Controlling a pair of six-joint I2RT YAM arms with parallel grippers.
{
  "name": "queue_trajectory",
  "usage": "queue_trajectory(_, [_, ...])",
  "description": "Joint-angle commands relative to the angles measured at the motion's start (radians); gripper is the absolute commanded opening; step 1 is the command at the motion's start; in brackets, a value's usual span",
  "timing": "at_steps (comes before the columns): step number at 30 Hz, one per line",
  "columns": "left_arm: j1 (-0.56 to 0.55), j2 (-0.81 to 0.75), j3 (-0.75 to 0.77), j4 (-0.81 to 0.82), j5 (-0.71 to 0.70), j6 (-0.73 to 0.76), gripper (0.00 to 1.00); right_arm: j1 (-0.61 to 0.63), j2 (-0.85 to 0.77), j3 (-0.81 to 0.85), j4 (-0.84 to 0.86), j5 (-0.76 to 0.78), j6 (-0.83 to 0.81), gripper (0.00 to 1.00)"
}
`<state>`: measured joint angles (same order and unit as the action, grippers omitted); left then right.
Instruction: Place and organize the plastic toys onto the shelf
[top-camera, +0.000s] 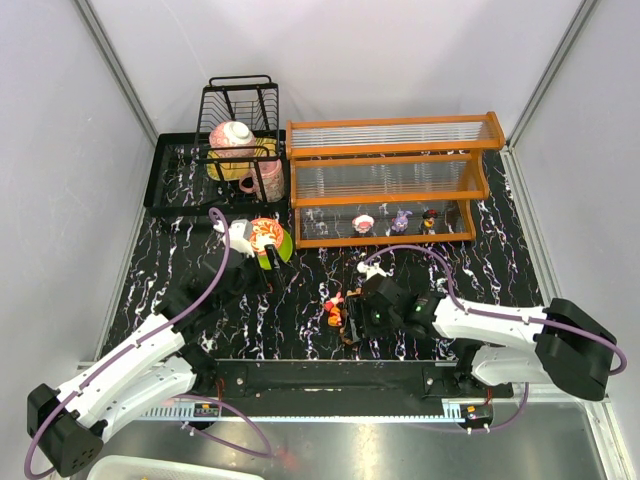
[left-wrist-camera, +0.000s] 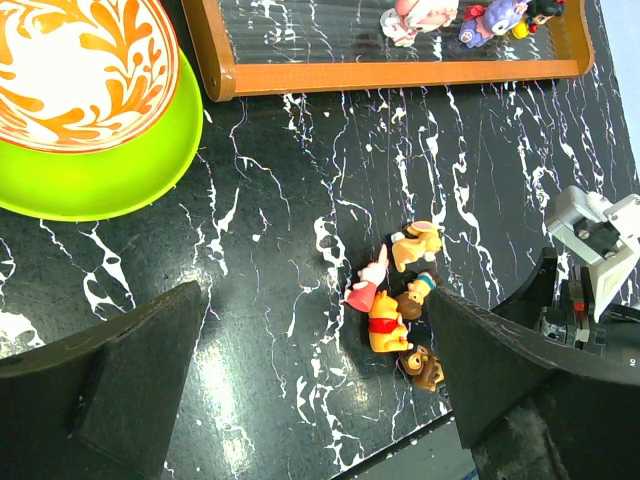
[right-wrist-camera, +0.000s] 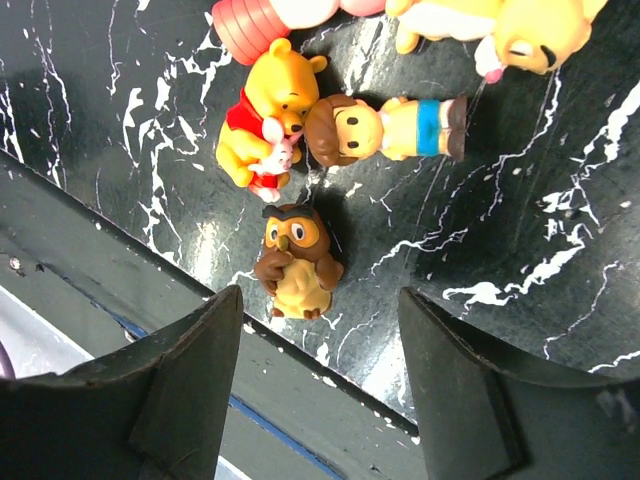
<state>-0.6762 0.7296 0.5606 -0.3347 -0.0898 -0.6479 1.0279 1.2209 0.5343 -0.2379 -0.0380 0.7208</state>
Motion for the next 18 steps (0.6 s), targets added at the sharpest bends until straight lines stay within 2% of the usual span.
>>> queue_trajectory(1, [-0.005,0.001,0.005,0.048,-0.001,-0.002,0.99,-0.006,0.006,-0.007,0.075,-0.046,0.019,0.67])
queue_trajectory(10, [-0.005,-0.013,-0.002,0.046,-0.007,-0.002,0.99,-0.008,0.045,0.004,0.104,-0.057,0.020,0.65])
queue_trajectory(18, [-0.005,-0.019,-0.007,0.040,-0.011,-0.004,0.99,-0.009,0.143,0.144,-0.057,-0.033,-0.069,0.63])
